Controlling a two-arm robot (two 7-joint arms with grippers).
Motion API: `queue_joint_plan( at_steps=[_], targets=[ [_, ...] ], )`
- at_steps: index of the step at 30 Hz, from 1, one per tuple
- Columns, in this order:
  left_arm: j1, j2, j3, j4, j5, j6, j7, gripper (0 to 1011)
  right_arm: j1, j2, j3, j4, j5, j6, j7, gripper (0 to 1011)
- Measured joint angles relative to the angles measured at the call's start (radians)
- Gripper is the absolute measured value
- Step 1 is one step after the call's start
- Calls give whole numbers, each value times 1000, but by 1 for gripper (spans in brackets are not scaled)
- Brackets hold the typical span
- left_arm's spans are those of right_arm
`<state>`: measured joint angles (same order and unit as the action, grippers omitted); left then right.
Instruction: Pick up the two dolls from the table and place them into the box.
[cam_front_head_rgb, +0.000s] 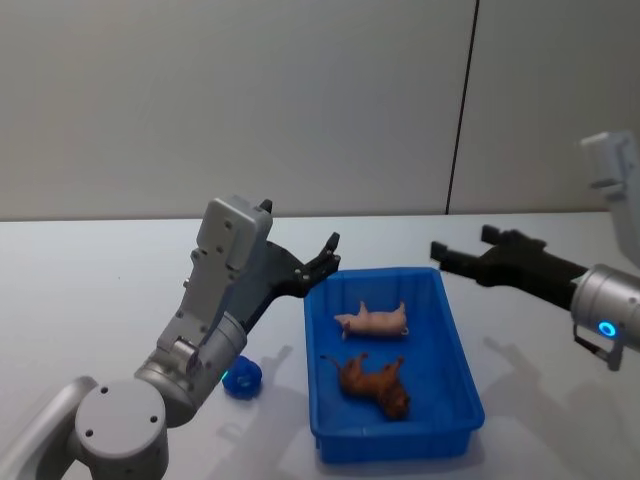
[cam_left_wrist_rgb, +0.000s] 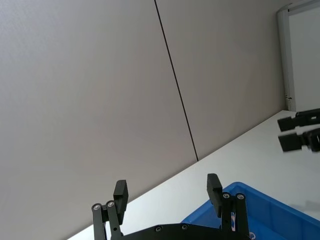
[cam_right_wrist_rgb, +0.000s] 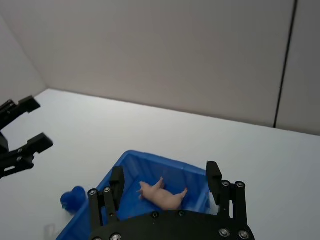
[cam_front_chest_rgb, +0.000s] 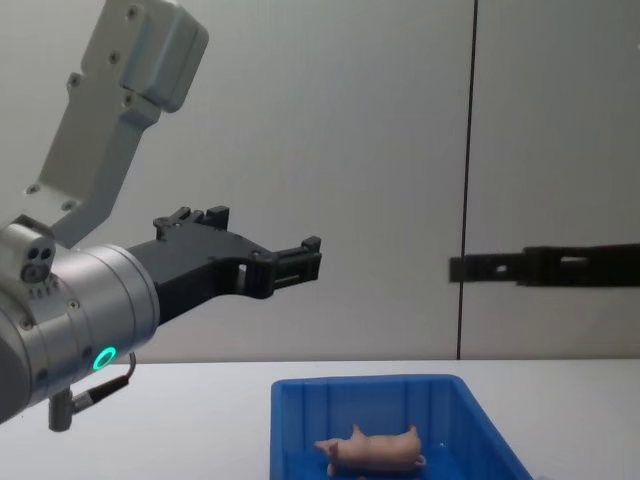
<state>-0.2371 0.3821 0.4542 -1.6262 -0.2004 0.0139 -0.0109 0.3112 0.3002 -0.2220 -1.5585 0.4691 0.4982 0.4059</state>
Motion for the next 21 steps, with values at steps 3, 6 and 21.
queue_joint_plan(
  at_steps=[3,6,21],
  targets=[
    [0,0,0,0,0,0,0,1001,-14,8,16,-3,41,-35,-28,1001],
    [0,0,0,0,0,0,0,1001,-28,17,32,-6,81,-70,-56,1001],
    [0,0,-1,0,0,0,0,1001,-109,55,101,-35,219,-224,-214,1001]
  ],
)
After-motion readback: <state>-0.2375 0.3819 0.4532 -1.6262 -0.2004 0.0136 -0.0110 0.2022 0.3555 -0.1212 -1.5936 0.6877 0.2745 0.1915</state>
